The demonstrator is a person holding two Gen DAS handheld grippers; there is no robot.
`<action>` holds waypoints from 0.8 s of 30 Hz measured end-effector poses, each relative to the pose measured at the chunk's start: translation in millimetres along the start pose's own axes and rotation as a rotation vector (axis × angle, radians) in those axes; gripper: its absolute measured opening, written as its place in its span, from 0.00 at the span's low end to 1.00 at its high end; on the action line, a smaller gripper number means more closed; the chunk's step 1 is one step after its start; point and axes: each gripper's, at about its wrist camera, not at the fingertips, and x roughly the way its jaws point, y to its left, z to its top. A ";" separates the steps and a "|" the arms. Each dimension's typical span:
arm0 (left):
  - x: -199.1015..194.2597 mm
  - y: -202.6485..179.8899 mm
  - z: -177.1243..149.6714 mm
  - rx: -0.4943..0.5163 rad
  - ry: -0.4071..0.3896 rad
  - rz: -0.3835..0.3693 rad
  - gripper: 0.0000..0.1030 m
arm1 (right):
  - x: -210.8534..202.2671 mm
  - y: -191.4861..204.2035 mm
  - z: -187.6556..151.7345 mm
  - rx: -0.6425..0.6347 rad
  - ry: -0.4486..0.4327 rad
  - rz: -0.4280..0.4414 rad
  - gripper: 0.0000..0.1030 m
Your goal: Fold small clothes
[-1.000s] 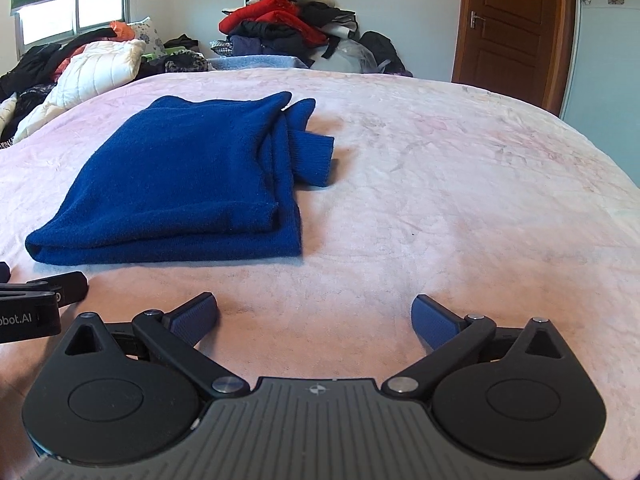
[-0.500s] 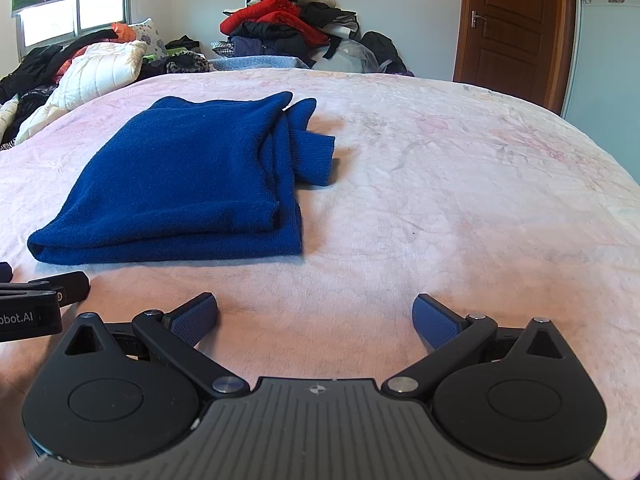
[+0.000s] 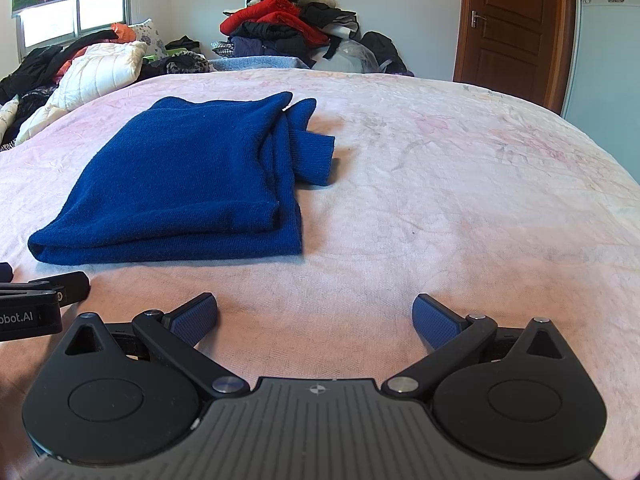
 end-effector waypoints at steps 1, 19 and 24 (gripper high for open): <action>-0.1 0.1 -0.1 0.000 0.000 -0.001 1.00 | 0.0 0.1 0.0 0.000 0.000 0.000 0.98; 0.8 -0.7 1.1 0.000 0.001 -0.003 1.00 | 0.0 0.1 -0.1 0.000 0.000 0.000 0.98; 0.8 -1.1 1.2 0.000 0.001 -0.004 1.00 | -0.1 0.1 -0.2 0.000 0.000 0.000 0.98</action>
